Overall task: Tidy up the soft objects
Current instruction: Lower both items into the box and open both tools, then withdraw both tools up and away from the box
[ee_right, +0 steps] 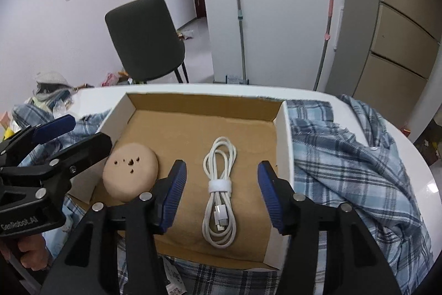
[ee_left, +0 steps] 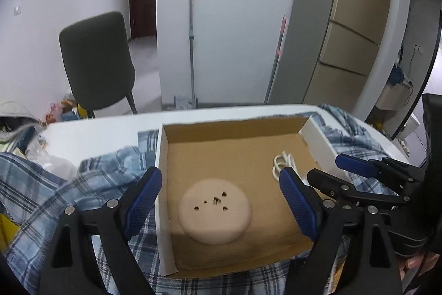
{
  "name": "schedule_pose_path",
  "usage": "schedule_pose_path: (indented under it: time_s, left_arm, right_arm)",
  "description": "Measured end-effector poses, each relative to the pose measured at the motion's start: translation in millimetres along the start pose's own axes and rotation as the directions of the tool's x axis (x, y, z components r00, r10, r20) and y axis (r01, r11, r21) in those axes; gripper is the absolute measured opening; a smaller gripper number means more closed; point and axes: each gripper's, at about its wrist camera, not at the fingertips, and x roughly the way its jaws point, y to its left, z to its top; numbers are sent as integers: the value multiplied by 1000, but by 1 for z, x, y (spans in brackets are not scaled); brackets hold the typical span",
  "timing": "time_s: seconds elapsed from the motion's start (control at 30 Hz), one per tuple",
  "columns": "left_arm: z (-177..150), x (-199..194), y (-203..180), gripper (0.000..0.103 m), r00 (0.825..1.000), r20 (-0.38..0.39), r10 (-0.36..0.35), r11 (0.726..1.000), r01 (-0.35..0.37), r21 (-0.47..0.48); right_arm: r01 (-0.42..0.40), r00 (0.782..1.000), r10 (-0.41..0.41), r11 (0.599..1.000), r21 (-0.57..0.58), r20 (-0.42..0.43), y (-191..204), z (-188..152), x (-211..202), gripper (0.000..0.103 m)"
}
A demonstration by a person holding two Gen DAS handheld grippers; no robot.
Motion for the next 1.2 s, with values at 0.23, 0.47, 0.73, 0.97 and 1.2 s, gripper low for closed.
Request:
schedule_pose_path:
  time_s: [0.23,0.47,0.73,0.97,1.2]
  left_arm:
    - [18,-54,-10,89,992,123,-9,1000,9,5]
    - [30,-132,-20,89,967,255,-14,999,6,32]
    - [12,-216,-20,103,916,401,-4,999,-16,46]
    - [-33,-262,-21,103,888,460,-1,999,-18,36]
    - [-103,-268,-16,103,888,460,16,998,-41,46]
  right_arm:
    - [-14,991,16,1000,-17,130,12,16,-61,53]
    - [-12,967,22,999,-44,252,24,18,-132,53]
    - [11,937,25,995,-101,349,39,-21,-210,53]
    - [2,903,-3,1000,4,429,26,-78,-227,83]
    - [79,908,-79,997,18,411,22,-114,-195,97]
